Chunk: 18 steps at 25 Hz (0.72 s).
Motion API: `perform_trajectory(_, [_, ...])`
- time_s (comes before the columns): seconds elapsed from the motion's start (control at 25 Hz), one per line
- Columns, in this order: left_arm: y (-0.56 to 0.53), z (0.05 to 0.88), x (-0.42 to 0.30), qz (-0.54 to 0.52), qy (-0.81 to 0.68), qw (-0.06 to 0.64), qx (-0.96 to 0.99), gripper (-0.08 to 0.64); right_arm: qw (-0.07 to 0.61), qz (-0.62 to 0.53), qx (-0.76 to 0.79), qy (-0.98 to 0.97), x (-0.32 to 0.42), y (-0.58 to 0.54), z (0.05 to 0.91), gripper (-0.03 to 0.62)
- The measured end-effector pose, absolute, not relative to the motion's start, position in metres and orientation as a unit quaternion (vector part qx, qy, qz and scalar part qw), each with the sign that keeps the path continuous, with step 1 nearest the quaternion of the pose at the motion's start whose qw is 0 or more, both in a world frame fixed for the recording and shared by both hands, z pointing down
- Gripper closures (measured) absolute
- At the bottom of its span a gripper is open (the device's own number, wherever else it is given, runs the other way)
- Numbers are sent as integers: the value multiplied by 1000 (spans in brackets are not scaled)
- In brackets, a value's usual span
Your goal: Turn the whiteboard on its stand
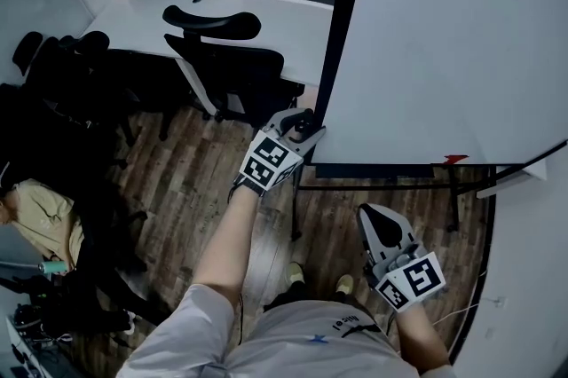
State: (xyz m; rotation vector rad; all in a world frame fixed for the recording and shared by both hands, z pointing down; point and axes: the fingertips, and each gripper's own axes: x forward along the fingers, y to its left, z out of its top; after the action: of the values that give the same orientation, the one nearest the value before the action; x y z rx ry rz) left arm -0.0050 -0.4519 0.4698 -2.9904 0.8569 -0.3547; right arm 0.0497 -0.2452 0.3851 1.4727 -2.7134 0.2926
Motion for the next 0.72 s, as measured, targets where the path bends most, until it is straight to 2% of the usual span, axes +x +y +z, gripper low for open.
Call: perform_trajectory(0.72, [-430, 463, -17, -135, 285, -13, -949, 368, 3, 115, 474, -873, 64, -228, 388, 581])
